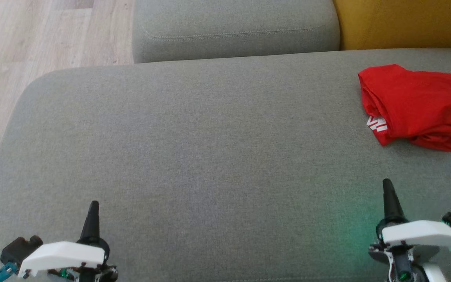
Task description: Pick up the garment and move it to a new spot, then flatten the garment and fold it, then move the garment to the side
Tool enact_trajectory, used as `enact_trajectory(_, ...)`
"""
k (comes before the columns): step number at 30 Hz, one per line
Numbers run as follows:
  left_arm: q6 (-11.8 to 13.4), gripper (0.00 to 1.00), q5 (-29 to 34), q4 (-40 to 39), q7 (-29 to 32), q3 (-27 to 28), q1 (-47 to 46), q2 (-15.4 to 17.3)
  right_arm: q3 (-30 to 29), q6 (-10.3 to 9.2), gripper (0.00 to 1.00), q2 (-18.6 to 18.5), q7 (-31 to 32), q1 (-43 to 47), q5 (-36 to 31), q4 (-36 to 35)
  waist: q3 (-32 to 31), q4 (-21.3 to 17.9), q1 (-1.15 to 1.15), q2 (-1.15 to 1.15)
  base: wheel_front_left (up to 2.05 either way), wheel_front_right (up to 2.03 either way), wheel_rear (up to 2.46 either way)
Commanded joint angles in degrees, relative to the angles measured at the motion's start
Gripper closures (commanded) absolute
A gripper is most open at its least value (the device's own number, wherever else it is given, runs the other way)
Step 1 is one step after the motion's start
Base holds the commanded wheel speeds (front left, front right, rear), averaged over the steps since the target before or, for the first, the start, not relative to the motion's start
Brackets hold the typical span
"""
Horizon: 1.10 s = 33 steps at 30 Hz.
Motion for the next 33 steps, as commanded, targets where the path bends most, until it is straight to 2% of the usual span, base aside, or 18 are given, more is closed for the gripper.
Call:
enact_trajectory(1,-0.48,1.0,-1.98,-1.5,0.51,1.84,-3.38,0.45,0.13,0.24,1.0,-0.95,0.44,-3.57,2.24,-2.46,0.02,0.04,0.0,0.0,0.0,0.0,0.0)
enact_trajectory(33,-3.42,1.0,-21.5,-1.27,5.97,5.32,-7.16,0.44,-3.86,0.34,1.0,-0.9,5.22,-4.42,22.93,-4.74,0.35,0.68,0.0,0.0,0.0,0.0,0.0)
